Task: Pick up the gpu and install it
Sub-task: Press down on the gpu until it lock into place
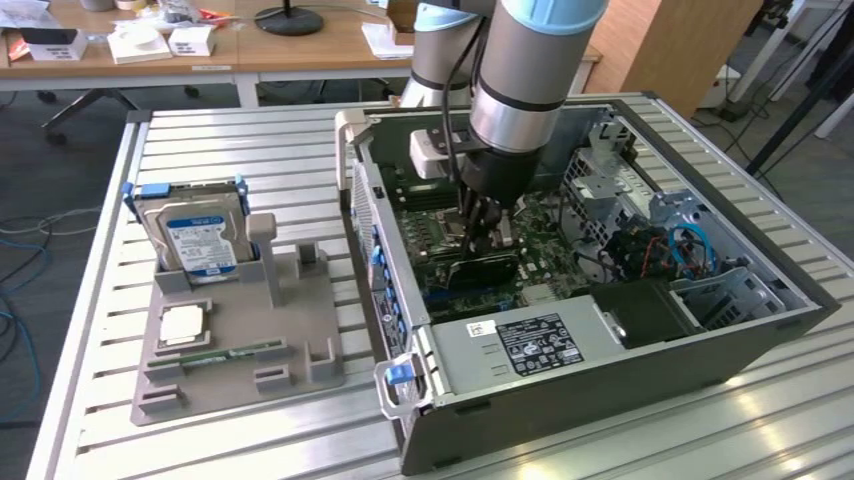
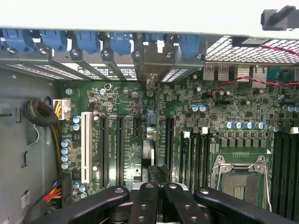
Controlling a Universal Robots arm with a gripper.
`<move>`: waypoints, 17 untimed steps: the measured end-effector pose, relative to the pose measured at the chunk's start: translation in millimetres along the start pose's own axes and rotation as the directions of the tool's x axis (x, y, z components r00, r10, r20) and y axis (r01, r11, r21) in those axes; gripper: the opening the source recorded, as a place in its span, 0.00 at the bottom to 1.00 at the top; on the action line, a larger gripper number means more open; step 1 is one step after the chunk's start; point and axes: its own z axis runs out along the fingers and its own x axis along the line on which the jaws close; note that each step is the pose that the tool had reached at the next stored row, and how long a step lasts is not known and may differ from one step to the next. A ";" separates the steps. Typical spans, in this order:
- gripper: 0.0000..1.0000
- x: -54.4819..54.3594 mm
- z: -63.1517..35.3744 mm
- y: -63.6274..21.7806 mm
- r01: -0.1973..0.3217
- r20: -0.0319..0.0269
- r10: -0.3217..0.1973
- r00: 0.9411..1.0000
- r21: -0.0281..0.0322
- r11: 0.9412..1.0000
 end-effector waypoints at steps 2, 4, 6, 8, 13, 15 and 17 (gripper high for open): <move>0.10 0.1 0.3 0.1 0.000 0.001 0.000 1.000 0.000 1.000; 0.10 0.2 0.8 0.2 0.000 0.001 0.000 1.000 0.000 1.000; 0.10 0.5 1.7 0.4 0.000 0.001 0.000 1.000 0.000 1.000; 0.10 0.5 2.1 0.4 0.000 0.001 0.000 1.000 0.000 1.000; 0.10 0.6 2.3 0.3 0.000 0.001 0.000 1.000 0.000 1.000; 0.10 0.5 3.5 0.3 0.000 0.002 0.000 1.000 0.000 1.000; 0.10 0.6 3.6 0.3 0.000 0.001 0.000 1.000 0.000 1.000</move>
